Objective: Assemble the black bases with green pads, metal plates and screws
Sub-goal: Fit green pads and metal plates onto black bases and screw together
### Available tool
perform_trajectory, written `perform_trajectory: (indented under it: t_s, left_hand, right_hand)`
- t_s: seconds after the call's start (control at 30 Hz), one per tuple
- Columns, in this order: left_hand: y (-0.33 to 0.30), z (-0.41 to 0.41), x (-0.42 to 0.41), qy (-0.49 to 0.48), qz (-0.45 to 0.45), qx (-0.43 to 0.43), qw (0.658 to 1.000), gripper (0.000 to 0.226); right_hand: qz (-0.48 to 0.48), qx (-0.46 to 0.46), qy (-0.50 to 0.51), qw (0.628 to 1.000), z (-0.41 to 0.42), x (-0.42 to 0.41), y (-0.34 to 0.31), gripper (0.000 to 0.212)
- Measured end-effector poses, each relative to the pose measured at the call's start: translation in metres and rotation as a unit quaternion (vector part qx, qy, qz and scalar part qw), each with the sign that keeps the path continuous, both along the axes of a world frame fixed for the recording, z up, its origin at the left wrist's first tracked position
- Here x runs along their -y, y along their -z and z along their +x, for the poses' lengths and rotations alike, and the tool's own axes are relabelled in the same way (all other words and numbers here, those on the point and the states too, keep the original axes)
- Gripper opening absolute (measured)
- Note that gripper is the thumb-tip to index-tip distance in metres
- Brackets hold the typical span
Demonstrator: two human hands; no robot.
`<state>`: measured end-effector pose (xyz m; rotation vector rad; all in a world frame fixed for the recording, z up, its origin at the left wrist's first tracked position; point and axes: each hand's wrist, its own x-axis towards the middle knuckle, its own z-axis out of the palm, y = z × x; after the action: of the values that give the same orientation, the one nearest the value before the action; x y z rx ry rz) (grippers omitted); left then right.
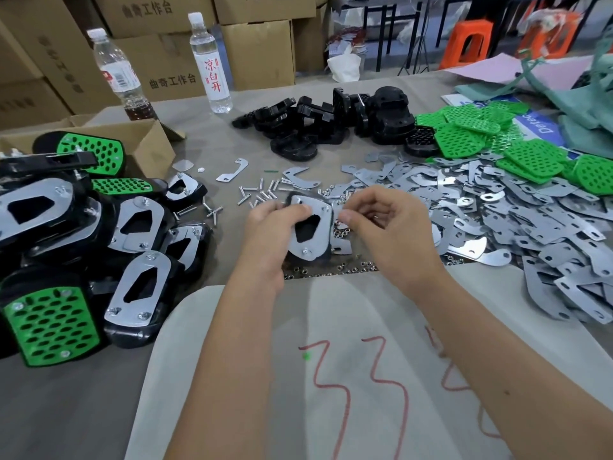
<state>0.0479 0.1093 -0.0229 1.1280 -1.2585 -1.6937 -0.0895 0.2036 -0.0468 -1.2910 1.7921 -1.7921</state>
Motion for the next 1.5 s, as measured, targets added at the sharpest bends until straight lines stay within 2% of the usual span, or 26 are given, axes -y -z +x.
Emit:
perform_trajectory:
  t_s: [0.07,0.2,0.33,0.37,0.47,0.53,0.6,0.67,0.77,0.9,1.0,1.07,1.1,1.2,1.23,1.4,1.5]
  left_hand:
    - [0.000,-0.003,-0.005,0.028,-0.004,0.006,1.000,0.041]
    - [0.002,-0.004,-0.006,0.034,-0.003,0.008,0.999,0.035]
    - [0.002,-0.005,-0.010,0.048,0.000,-0.003,0.999,0.015]
    - [0.001,-0.005,-0.011,0.050,0.002,-0.009,0.999,0.016]
    - [-0.003,-0.006,-0.016,0.062,0.010,-0.029,0.998,0.051]
    - [-0.003,-0.007,-0.017,0.068,0.012,-0.037,0.997,0.060]
    - [-0.001,-0.008,-0.016,0.076,0.016,-0.037,0.996,0.051]
    - [0.003,-0.010,-0.015,0.079,0.012,-0.031,0.996,0.024]
    - [0.006,-0.012,-0.016,0.081,0.009,-0.028,0.996,0.018]
    - [0.005,-0.012,-0.017,0.072,0.009,-0.036,0.997,0.028]
    - [0.002,-0.012,-0.020,0.073,0.005,-0.042,0.996,0.055]
    - [0.002,-0.012,-0.020,0.076,0.004,-0.048,0.996,0.060]
    - [0.003,-0.012,-0.019,0.077,0.003,-0.048,0.996,0.054]
    - [0.007,-0.014,-0.020,0.065,-0.011,-0.034,0.997,0.018]
    - [0.008,-0.015,-0.020,0.062,-0.015,-0.031,0.997,0.015]
    - [0.009,-0.017,-0.018,0.046,-0.007,-0.040,0.998,0.015]
    - [0.009,-0.018,-0.018,0.040,-0.007,-0.044,0.998,0.014]
  right_hand:
    - [-0.018,0.037,0.000,0.999,-0.001,-0.002,0.001,0.018]
    - [-0.026,0.074,-0.011,0.997,-0.004,-0.001,0.000,0.020]
    - [-0.043,0.090,-0.024,0.995,-0.003,0.000,0.000,0.016]
    - [-0.046,0.089,-0.024,0.995,-0.004,0.000,0.000,0.016]
    - [-0.032,0.127,-0.043,0.990,-0.008,0.000,0.001,0.011]
    - [-0.025,0.165,-0.066,0.984,-0.012,0.000,0.002,0.011]
    - [-0.042,0.182,-0.072,0.980,-0.013,0.000,0.002,0.013]
    - [-0.064,0.187,-0.075,0.977,-0.013,0.000,0.001,0.015]
    - [-0.051,0.171,-0.084,0.980,-0.013,0.000,0.002,0.011]
    - [-0.034,0.158,-0.097,0.982,-0.014,0.000,0.002,0.009]
    - [-0.034,0.185,-0.102,0.977,-0.014,0.000,0.003,0.012]
    - [-0.035,0.196,-0.102,0.975,-0.015,0.000,0.003,0.015]
    - [-0.033,0.191,-0.099,0.976,-0.015,0.000,0.004,0.015]
    - [-0.026,0.155,-0.075,0.985,-0.015,-0.001,0.003,0.017]
    - [-0.027,0.149,-0.071,0.986,-0.014,-0.001,0.004,0.019]
    - [-0.044,0.122,-0.098,0.987,-0.015,0.000,0.004,0.009]
    - [-0.039,0.124,-0.093,0.987,-0.014,0.001,0.004,0.014]
